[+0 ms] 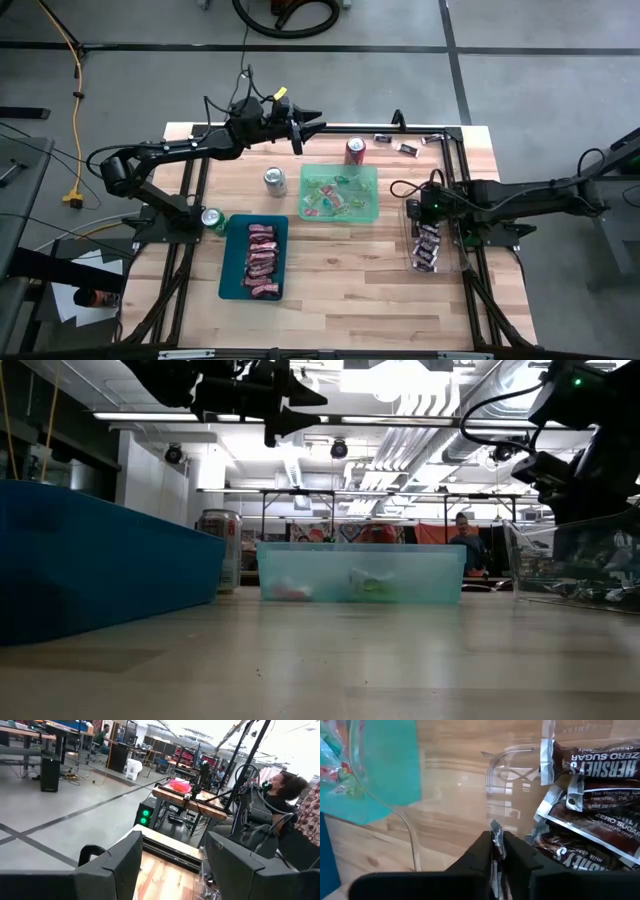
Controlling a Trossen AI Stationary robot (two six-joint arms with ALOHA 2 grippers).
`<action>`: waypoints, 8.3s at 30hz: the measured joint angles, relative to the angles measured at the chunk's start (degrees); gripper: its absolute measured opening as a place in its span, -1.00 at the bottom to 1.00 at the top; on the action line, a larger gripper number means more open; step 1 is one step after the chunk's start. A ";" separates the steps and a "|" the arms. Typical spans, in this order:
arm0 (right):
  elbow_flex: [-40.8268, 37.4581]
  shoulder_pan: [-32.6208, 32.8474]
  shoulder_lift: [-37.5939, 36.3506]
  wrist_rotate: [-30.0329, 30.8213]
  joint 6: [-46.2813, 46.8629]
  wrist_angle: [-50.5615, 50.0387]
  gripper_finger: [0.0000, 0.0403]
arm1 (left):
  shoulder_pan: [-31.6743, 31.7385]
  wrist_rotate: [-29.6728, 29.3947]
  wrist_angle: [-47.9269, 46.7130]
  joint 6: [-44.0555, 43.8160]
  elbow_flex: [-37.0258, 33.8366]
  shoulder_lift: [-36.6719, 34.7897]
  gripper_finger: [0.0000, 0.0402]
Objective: Organize candy in baskets
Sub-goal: Put the white brown chocolate into the transparent bin
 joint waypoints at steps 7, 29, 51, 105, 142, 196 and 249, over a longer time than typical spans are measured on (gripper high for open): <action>3.56 0.00 -0.03 -1.57 -5.93 -3.47 -0.30 | 0.00 0.02 -2.63 0.00 0.00 0.00 0.01; 40.08 -19.17 17.96 14.61 -42.92 -9.15 -0.02 | 0.72 0.46 -2.45 -7.21 0.00 -0.61 0.01; 49.57 -50.71 64.22 -1.75 -74.75 3.97 -0.02 | 0.74 3.34 -2.51 -12.50 0.00 -14.01 0.01; 56.54 -29.50 29.78 -2.40 -72.78 -6.64 -1.00 | 0.74 -6.16 -12.78 -5.40 0.00 -14.03 0.01; 17.94 14.55 8.74 -27.04 -1.46 -26.04 -1.00 | 0.74 -6.27 -12.86 -0.85 0.00 -13.99 0.01; 39.65 3.21 19.92 4.96 -16.94 -15.16 0.08 | 0.74 -6.21 -13.05 0.45 0.00 -13.97 0.01; 55.14 -48.48 73.52 5.98 -92.61 -16.51 -0.89 | 0.73 -6.67 -13.13 -3.02 0.00 -13.99 0.01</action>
